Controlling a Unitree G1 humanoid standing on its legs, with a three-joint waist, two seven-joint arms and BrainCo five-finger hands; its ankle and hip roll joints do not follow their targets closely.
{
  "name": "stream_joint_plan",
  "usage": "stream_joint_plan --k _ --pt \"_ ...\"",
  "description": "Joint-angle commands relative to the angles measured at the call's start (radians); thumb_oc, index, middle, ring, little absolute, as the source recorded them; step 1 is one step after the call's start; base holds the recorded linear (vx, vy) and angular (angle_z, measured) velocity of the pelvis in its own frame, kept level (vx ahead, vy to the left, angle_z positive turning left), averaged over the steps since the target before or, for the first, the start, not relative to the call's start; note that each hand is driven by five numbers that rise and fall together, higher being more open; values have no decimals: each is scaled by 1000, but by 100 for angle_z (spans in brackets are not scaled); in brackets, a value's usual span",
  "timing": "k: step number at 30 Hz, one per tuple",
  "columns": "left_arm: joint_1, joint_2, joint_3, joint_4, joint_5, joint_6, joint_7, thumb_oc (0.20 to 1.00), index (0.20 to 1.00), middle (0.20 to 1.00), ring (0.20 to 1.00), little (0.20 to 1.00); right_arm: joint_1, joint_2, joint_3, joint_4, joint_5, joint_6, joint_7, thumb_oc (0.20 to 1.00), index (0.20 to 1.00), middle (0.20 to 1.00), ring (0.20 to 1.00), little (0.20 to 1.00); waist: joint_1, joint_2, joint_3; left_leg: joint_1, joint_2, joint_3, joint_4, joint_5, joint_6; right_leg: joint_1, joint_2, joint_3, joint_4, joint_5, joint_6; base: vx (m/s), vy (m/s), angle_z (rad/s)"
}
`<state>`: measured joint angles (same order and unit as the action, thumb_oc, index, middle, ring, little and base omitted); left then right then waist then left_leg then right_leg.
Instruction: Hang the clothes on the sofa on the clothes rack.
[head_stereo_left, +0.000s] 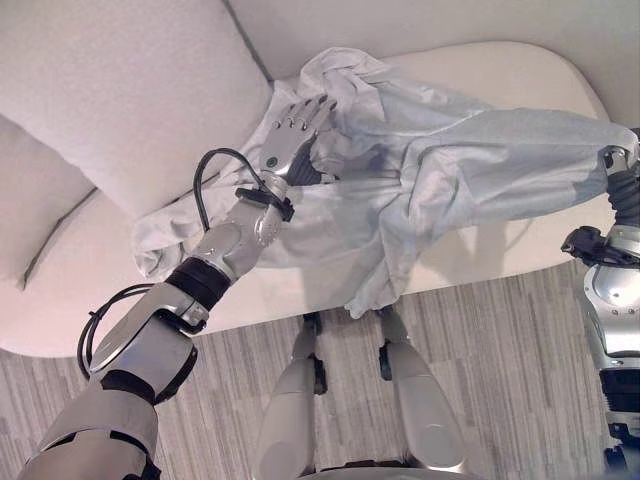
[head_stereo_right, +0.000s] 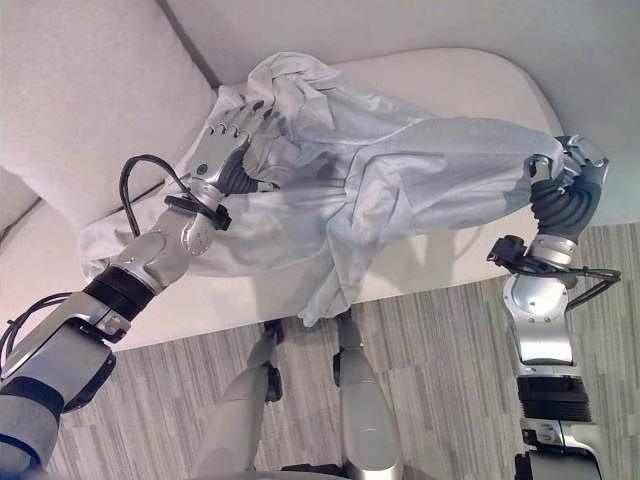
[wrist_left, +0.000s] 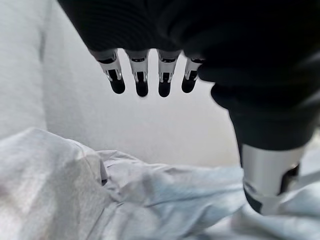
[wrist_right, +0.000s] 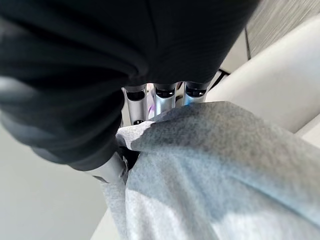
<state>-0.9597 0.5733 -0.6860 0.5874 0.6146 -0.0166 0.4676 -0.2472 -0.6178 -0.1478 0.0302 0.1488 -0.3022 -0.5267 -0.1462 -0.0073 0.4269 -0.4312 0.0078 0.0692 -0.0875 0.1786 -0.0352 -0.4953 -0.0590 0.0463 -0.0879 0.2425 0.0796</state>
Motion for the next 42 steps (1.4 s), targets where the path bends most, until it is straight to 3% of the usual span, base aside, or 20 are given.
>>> stream_joint_plan --k 1,6,20,38,40,42 --pt "-106 20 -57 112 104 22 39 1000 1000 1000 1000 1000 19 -34 -98 -42 50 -102 -39 200 200 200 200 200 2 -19 -67 -2 32 -14 0 -54 -64 23 -35 34 12 -64 124 -3 6 -4" --pt "-203 96 -135 202 178 50 71 1000 1000 1000 1000 1000 43 -78 -110 -46 90 -142 -19 200 200 200 200 200 -22 -28 -54 -23 41 -6 0 -51 -66 -4 -27 39 9 -56 125 7 -4 -16" --pt "-378 165 -293 460 253 94 70 1000 1000 1000 1000 1000 67 -131 -123 -88 151 -204 26 200 200 200 200 200 -87 -82 -26 -125 56 14 34 -54 -59 -108 -7 58 10 -31 125 5 19 -8" --pt "-380 291 -260 497 211 98 72 1000 1000 1000 1000 1000 139 -162 -232 -19 224 -248 45 200 200 200 200 200 -114 -98 -43 -231 55 -5 136 -99 -61 -166 -9 47 24 -27 120 0 4 -1" --pt "-366 296 -261 509 211 90 47 200 200 200 200 200 130 -167 -249 -34 235 -255 45 200 200 200 200 200 -114 -97 -42 -238 60 -8 149 -106 -64 -169 -7 46 29 -28 118 -48 -2 2" --pt "-355 278 -261 521 206 80 24 200 200 200 200 200 116 -183 -256 -48 242 -259 47 200 200 200 200 200 -121 -105 -43 -240 62 -10 152 -107 -67 -173 -5 44 31 -26 118 -57 -10 -1"
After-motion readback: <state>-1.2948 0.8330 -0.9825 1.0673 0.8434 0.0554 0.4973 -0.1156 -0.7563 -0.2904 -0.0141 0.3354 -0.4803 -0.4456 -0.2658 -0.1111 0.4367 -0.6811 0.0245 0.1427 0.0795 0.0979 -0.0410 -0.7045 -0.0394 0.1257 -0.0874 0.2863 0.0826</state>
